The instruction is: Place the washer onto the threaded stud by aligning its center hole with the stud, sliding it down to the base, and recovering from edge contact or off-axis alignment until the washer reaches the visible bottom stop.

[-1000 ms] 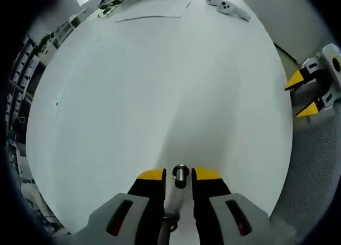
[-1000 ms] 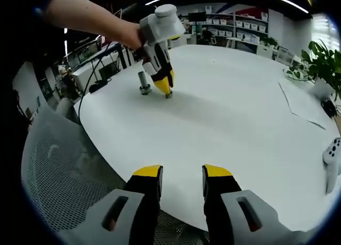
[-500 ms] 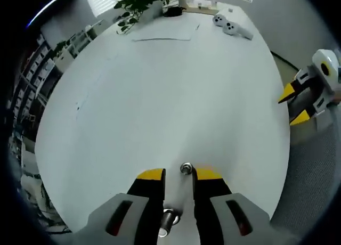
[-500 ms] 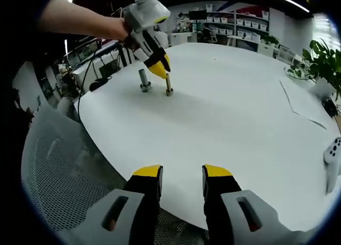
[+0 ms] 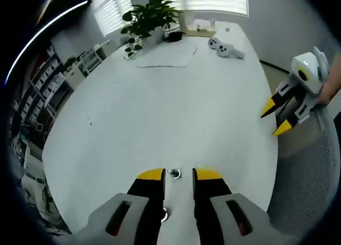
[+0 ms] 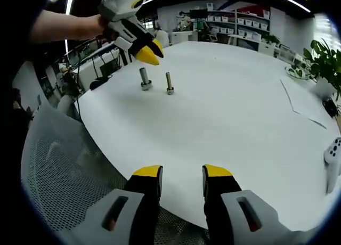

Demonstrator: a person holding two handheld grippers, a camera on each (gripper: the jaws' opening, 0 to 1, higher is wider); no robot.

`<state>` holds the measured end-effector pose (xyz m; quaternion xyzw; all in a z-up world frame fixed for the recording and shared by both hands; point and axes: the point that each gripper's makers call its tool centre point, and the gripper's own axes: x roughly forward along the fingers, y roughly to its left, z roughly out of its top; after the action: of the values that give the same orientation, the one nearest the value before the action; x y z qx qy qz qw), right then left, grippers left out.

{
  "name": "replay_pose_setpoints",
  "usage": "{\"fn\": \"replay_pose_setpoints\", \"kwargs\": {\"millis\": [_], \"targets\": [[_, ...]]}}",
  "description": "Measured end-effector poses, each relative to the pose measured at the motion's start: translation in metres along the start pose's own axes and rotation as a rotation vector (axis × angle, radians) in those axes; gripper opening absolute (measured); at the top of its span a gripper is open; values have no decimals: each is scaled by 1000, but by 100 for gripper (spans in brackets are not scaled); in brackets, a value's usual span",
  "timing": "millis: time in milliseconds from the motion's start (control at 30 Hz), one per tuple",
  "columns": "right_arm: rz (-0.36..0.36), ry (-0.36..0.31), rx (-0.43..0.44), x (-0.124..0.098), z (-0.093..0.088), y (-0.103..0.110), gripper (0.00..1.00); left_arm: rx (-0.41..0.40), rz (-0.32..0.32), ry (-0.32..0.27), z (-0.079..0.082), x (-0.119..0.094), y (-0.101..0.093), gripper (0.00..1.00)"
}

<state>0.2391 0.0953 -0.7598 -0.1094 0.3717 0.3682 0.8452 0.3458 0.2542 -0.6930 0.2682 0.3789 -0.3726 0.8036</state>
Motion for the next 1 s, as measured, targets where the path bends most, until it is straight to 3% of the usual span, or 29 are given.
{"fn": "replay_pose_setpoints", "kwargs": {"millis": [200, 433, 833, 933, 1000], "targets": [[2, 8, -3, 0, -1, 1, 33, -65, 25, -36, -12, -10, -4, 18], [1, 4, 2, 0, 0, 1, 33, -160, 87, -128, -25, -29, -3, 18], [-1, 21, -5, 1, -4, 0, 33, -270, 155, -199, -55, -51, -5, 20], [-2, 25, -6, 1, -4, 0, 33, -334, 177, -234, -61, -58, -6, 20], [-1, 29, -6, 1, -5, 0, 33, -325, 199, -239, -66, -61, -9, 22]]}}
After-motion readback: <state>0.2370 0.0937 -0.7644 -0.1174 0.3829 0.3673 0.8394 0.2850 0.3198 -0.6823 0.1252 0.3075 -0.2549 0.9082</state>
